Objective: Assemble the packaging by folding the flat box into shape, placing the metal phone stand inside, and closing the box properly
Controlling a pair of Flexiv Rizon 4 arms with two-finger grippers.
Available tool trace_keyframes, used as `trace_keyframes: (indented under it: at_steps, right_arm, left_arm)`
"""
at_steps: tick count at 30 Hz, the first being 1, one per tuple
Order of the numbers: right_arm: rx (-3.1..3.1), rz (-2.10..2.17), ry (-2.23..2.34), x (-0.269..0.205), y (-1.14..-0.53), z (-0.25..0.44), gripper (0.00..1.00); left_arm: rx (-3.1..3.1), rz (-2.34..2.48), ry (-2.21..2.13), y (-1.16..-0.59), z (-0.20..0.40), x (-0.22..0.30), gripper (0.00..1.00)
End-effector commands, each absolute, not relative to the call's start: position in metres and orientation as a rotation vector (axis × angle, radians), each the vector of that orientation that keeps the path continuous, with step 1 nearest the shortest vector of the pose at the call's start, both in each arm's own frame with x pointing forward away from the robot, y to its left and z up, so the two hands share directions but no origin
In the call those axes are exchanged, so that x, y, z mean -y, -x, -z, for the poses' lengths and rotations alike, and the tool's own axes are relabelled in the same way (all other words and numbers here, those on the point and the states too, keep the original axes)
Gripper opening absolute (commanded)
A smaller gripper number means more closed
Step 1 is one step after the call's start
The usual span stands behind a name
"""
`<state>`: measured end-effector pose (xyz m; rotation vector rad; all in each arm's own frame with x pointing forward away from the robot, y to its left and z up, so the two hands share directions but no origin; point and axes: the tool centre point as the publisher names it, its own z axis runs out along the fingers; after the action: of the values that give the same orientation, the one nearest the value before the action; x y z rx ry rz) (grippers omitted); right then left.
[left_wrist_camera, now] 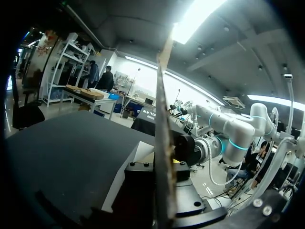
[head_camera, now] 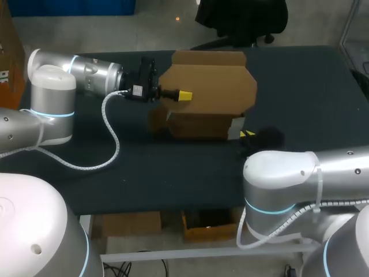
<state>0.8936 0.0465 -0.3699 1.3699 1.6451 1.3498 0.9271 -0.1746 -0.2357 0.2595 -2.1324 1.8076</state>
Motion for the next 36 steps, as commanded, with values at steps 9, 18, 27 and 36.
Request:
trace_keyframes:
  at_steps: [9,18,27,36]
  right_arm:
    - [-1.863,-1.448,-1.273,-0.019,-0.868,0.364,0.0]
    - [-2.013,-1.466,-1.155,-0.009,-0.852,0.357,0.0]
    - [-2.109,-1.502,-1.004,-0.004,-0.838,0.355,0.26]
    - [-2.17,-1.524,-0.919,0.006,-0.82,0.353,0.63]
  left_arm:
    - [2.13,-1.807,-0.257,-0.928,0.239,0.175,0.0]
    - [2.13,-1.807,-0.257,-0.928,0.239,0.175,0.0]
    - [2.13,-1.807,-0.257,-0.928,0.239,0.175,0.0]
    - [2.13,-1.807,-0.257,-0.928,0.239,0.175,0.0]
